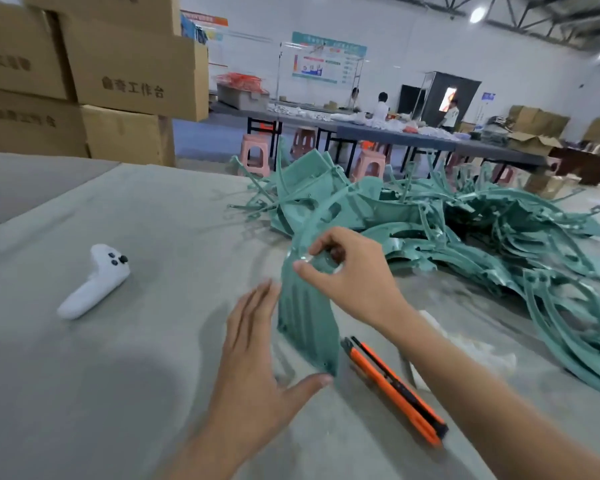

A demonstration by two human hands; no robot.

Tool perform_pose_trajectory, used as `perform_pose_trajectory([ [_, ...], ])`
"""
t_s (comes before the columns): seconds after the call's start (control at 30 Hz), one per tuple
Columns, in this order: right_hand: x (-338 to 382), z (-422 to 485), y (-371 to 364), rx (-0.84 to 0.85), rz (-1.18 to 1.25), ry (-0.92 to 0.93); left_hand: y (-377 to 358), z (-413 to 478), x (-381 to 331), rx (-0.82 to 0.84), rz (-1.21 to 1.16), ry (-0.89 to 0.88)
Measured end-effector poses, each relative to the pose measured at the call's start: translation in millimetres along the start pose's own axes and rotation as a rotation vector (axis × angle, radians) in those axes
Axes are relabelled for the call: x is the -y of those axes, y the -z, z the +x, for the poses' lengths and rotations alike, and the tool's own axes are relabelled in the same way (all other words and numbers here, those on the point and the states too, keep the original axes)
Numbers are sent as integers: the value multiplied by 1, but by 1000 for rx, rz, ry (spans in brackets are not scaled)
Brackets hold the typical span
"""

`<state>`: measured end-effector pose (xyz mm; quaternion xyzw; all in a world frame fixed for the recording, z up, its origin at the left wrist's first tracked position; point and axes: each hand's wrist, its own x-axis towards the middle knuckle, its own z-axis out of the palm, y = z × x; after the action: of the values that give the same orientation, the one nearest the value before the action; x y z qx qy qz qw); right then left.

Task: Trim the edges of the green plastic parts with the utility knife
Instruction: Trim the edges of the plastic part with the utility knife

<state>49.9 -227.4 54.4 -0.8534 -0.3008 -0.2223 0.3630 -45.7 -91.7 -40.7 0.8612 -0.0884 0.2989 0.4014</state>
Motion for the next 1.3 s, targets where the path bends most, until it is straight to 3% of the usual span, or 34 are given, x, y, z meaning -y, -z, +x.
perform_pose_trajectory([
  [0.1,27,-16,-4,19,15,-25,-5,-11,-3,117,-27,48],
  [0.2,38,-23,-1,-28,63,-109,-13,-18,-3,112,12,21],
  [0.3,42,-26,10,-6,208,-204,-16,-19,-1,-47,61,66],
  [0.37,44,-29,16,134,419,-233,-15,-17,1,-259,54,84],
  [0.43,39,-32,21,229,461,-211,-11,-14,1,-399,-106,185],
  [0.53,17,-38,31,286,74,-177,-6,-2,-2,-500,-535,447],
  [0.67,-22,-44,46,619,-609,-425,3,20,0,-538,-806,545],
  [0.73,-33,-54,48,773,-745,-485,8,27,6,-506,-915,600],
  [0.83,-44,-70,42,903,-714,-523,11,23,12,-443,-987,635],
  [1.17,-72,-91,33,758,-565,-602,6,8,6,-213,-1088,716],
  [1.3,-76,-88,33,422,-356,-583,9,6,1,-117,-1177,768],
])
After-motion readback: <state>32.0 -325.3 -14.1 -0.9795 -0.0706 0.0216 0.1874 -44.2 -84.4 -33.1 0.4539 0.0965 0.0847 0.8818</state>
